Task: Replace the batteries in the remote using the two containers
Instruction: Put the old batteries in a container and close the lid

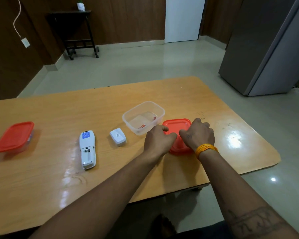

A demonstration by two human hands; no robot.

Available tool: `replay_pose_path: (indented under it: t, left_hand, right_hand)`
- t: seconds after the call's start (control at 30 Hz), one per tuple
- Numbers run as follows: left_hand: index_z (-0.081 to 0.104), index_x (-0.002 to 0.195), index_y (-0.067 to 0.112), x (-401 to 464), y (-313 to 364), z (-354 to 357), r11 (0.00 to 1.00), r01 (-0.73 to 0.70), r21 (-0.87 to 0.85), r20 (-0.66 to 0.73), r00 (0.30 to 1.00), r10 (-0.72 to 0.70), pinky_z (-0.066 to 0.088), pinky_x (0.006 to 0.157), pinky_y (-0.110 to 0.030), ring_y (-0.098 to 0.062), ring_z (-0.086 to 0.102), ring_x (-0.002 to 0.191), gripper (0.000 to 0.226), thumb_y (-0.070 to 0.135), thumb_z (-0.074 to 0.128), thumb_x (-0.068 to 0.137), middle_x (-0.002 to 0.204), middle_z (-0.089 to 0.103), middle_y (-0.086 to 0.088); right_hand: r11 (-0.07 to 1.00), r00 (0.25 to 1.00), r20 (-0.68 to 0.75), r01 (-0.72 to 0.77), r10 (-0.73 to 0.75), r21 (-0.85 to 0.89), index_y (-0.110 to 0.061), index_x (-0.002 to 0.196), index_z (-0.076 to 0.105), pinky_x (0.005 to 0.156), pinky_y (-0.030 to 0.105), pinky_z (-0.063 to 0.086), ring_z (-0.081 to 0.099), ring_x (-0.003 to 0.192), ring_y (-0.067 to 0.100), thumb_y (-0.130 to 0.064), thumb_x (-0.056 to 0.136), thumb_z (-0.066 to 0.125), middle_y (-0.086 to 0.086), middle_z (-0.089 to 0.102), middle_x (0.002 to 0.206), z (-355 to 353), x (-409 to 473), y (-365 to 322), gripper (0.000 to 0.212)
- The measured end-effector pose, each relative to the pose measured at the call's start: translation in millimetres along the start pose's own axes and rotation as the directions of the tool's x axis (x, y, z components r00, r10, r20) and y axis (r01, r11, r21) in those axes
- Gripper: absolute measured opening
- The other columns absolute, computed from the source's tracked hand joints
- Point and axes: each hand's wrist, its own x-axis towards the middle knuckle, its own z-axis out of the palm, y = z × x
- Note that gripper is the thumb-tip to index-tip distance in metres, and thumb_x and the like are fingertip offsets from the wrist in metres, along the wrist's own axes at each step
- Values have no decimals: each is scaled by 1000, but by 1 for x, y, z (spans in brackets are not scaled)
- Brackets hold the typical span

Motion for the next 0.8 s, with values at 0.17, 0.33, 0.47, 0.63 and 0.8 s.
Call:
replay_pose_path:
  t: [0.17, 0.33, 0.47, 0.63, 0.8]
  left_hand:
    - [68, 133, 18, 0, -1, 2, 998, 20, -61, -27, 999, -21, 53, 101, -40, -21, 66, 115, 48, 36, 72, 89, 130, 69, -3]
    - [70, 120, 22, 5, 0, 1, 964, 107, -242, 65, 993, -94, 51, 74, -34, -21, 63, 85, 38, 39, 73, 86, 106, 70, -5]
    - [68, 108, 17, 9, 12, -15, 913, 136, -385, 93, 990, -108, 53, 65, -35, -24, 72, 84, 32, 48, 63, 100, 108, 73, -8]
    - [66, 112, 7, 26, 25, -63, 779, 158, -607, -14, 978, -209, 58, 53, -31, -29, 76, 76, 62, 64, 44, 104, 106, 78, -17]
    - [69, 109, 5, 33, 9, -97, 685, 276, -674, 59, 945, -323, 62, 67, -34, -27, 75, 81, 49, 53, 63, 99, 100, 77, -17]
  right_hand:
    - [970, 998, 39, -57, 49, 238, -8, 79, 60, 63, 34, 42, 61, 85, 41, -33, 76, 64, 20, 64, 91, -10, 9, 7, 26]
    - [894, 997, -73, 15, 20, 448, -12, 64, 41, 56, 36, 23, 34, 64, 30, -9, 77, 59, 8, 39, 63, -27, 2, 1, 22]
    - [888, 958, -263, 220, -117, 404, -13, 83, 56, 61, 34, 35, 48, 71, 31, -18, 88, 56, 5, 54, 76, -41, -12, -16, 8]
    - [753, 654, -565, 653, -503, 85, -14, 105, 68, 67, 40, 46, 55, 85, 30, -11, 91, 61, 7, 64, 94, -40, -33, -37, 16]
    - [556, 477, -476, 831, -739, -30, -11, 104, 73, 75, 40, 51, 55, 98, 30, 2, 90, 70, 9, 66, 98, -16, -32, -46, 20]
